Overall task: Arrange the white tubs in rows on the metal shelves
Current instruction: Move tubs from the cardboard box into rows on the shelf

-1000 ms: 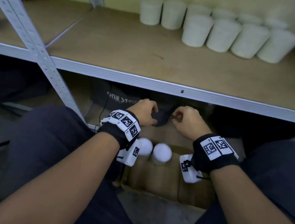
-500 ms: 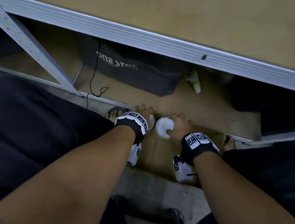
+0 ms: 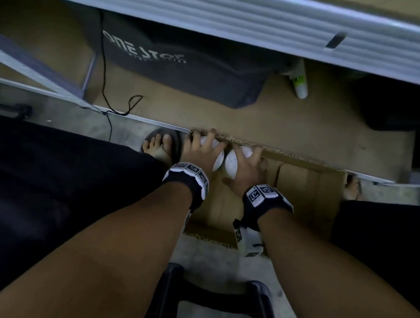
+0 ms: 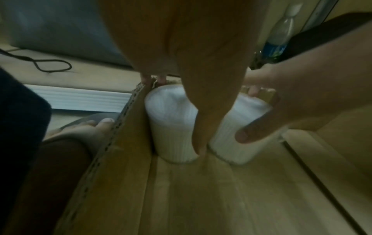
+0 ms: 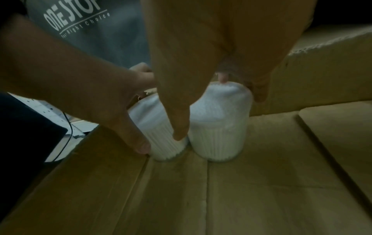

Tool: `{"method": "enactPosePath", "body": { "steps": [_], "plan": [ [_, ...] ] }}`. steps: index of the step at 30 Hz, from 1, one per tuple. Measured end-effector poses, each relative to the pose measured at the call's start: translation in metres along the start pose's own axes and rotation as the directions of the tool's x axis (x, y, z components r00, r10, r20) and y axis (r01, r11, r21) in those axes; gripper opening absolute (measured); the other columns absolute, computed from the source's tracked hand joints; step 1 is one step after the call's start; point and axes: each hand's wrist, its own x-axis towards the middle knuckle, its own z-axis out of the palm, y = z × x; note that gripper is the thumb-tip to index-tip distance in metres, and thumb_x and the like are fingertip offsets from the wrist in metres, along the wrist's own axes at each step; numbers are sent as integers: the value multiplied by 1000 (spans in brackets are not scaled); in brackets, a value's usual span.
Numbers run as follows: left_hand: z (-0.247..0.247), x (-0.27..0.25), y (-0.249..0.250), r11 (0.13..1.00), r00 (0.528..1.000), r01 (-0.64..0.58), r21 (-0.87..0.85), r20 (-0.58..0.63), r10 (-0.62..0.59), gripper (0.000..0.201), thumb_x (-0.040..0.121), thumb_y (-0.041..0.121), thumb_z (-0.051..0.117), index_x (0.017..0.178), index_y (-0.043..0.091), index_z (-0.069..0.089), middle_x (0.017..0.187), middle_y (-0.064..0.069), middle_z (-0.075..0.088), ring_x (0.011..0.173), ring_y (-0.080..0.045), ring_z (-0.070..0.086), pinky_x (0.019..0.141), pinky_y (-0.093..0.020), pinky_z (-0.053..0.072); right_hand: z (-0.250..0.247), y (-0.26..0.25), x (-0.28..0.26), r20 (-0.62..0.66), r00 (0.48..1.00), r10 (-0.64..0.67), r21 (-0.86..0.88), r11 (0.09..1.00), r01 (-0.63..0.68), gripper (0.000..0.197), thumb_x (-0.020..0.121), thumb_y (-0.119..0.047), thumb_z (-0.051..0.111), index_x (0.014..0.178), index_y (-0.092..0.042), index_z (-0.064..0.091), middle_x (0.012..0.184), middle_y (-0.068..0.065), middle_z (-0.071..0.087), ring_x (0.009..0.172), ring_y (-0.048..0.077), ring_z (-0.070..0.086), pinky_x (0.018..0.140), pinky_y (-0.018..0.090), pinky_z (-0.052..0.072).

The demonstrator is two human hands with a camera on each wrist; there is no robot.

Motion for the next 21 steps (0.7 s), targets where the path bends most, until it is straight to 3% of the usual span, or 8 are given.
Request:
{"method": "enactPosePath", "body": {
  "steps": [3, 6, 10, 14, 16, 18, 21],
  "plan": [
    [-3, -1, 1, 994, 997, -33, 108, -63, 40, 32, 68, 40, 68, 99, 36, 62, 122, -1, 58, 81, -33, 62, 69, -37, 50, 1, -4, 3, -27, 999, 19, 26, 999, -19, 87, 67, -29, 77, 139, -37, 29, 138, 10, 21, 116, 41, 41, 90, 43, 49],
    [-17, -8, 4, 990, 998, -34, 138, -39, 40, 35, 65, 32, 70, 100, 36, 63, 124, 0, 61, 80, -33, 61, 69, -36, 50, -1, -4, 2, -1, 999, 39, 39, 998, -39, 82, 67, -27, 78, 135, -37, 33, 137, 8, 20, 117, 39, 39, 89, 43, 49],
    [-25, -17, 6, 992, 1000, -29, 122, -3, 30, 54, 82, 14, 59, 132, 27, 42, 148, -7, 28, 115, -41, 45, 94, -47, 40, -5, 0, -9, -6, 999, 49, 33, 998, -48, 76, 65, -27, 79, 129, -36, 39, 139, 7, 18, 119, 38, 36, 92, 43, 48],
    [-37, -23, 8, 999, 996, 9, 37, 88, -12, 68, 70, 21, 73, 129, 29, 38, 136, -12, 34, 119, -39, 40, 97, -48, 36, -11, 2, -19, -22, 999, 39, 81, 996, -37, 72, 57, -27, 77, 118, -37, 41, 134, 7, 22, 116, 38, 38, 94, 45, 48],
    [-45, -29, 8, 1000, 993, 21, 11, 114, -22, 77, 61, 28, 77, 126, 31, 37, 130, -12, 37, 118, -39, 40, 97, -48, 35, -22, 3, -27, -8, 999, 44, 80, 996, -43, 69, 64, -25, 76, 122, -37, 42, 136, 7, 21, 119, 39, 36, 96, 44, 47],
    [-56, -38, 7, 1000, 991, 15, -22, 137, -12, 76, 61, 29, 73, 127, 31, 36, 128, -11, 37, 119, -39, 38, 97, -49, 34, -33, 7, -35, 6, 999, 46, 82, 996, -46, 69, 72, -24, 74, 129, -37, 39, 139, 5, 19, 123, 39, 34, 98, 42, 46],
    [-75, -52, 4, 991, 987, 37, -130, 159, -16, 69, 64, 22, 67, 124, 34, 36, 127, -8, 33, 123, -39, 33, 98, -55, 37, -53, 6, -51, -21, 1000, 14, 67, 998, -13, 78, 71, -25, 76, 135, -39, 34, 141, 4, 19, 123, 39, 33, 93, 40, 46]
  ]
}}
